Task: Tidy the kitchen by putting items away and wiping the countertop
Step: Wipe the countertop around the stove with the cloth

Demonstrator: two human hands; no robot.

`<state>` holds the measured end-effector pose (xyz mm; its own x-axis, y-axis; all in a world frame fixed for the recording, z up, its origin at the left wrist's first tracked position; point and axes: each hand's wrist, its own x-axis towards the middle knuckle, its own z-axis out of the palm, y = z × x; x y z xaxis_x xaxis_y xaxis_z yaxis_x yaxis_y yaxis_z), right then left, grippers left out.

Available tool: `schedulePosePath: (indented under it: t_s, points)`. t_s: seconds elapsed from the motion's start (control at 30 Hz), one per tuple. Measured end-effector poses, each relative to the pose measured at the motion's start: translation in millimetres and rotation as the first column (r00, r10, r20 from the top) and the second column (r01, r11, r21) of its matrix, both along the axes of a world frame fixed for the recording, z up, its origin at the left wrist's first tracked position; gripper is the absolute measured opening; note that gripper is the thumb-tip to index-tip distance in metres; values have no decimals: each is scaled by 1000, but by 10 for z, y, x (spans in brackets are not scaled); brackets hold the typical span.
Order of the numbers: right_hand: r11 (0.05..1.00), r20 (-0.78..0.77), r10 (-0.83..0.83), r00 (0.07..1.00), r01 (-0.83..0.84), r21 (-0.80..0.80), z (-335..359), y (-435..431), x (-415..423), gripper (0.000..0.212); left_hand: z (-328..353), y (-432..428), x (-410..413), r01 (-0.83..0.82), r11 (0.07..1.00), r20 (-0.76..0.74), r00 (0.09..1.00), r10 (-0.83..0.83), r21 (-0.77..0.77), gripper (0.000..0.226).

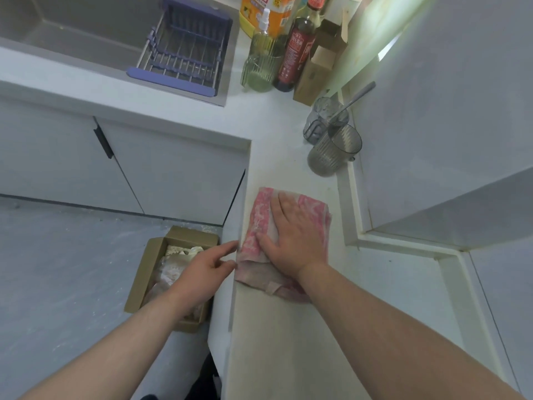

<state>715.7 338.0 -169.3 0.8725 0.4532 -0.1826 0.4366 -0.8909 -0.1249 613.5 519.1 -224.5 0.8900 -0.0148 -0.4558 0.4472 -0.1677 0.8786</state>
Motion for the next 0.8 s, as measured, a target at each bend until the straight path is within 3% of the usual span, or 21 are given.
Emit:
schedulePosePath:
  t_s: [0.33, 0.8]
  points:
    - [990, -24, -139, 990, 139, 14, 7, -474, -1211, 92, 28, -56, -6, 28, 996, 20, 999, -30, 79, 51]
    - [999, -26, -47, 999, 47, 1, 12, -538, -920, 90, 78, -73, 20, 33, 999, 74, 997, -34, 22, 47]
